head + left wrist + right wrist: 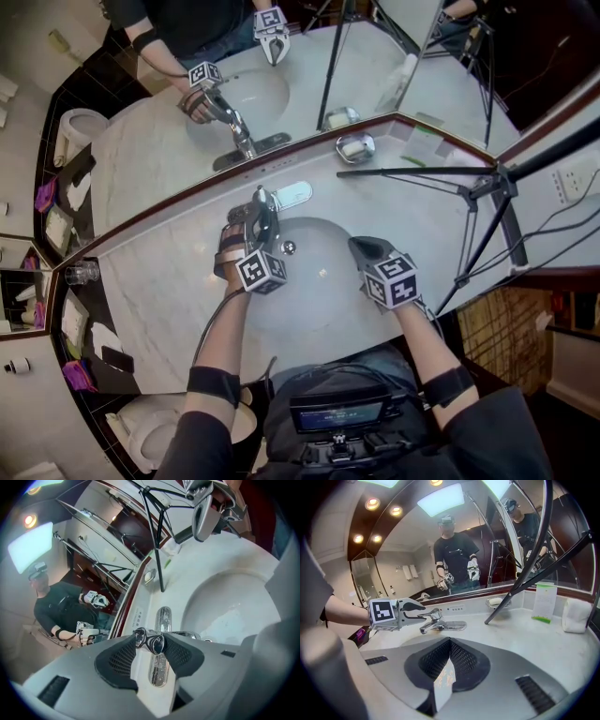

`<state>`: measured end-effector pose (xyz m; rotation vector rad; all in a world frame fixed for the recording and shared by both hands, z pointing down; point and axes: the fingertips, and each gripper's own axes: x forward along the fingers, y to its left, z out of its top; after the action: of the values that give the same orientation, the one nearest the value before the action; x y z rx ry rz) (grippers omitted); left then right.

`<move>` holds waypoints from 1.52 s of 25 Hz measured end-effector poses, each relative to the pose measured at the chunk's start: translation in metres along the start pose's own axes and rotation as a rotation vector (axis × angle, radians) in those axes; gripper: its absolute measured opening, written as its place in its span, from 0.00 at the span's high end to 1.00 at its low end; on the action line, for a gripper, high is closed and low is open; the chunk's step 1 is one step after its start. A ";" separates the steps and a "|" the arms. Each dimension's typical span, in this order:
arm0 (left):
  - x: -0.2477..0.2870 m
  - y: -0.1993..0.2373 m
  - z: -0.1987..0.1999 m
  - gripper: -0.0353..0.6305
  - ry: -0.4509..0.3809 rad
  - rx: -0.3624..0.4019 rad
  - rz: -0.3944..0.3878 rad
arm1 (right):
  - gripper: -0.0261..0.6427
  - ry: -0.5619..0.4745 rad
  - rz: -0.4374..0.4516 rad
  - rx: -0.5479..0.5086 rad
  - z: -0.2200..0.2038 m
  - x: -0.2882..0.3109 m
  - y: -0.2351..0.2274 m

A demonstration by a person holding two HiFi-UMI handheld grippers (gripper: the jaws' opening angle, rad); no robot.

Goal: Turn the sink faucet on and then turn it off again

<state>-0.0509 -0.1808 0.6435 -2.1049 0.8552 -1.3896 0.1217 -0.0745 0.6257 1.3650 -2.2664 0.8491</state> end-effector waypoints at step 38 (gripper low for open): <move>0.018 0.031 0.005 0.74 -0.037 -0.095 -0.129 | 0.94 0.000 0.030 0.000 0.009 0.014 0.013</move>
<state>-0.0479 -0.2148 0.6319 -2.2866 0.7969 -1.3938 0.1039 -0.0858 0.6229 1.3343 -2.2925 0.8591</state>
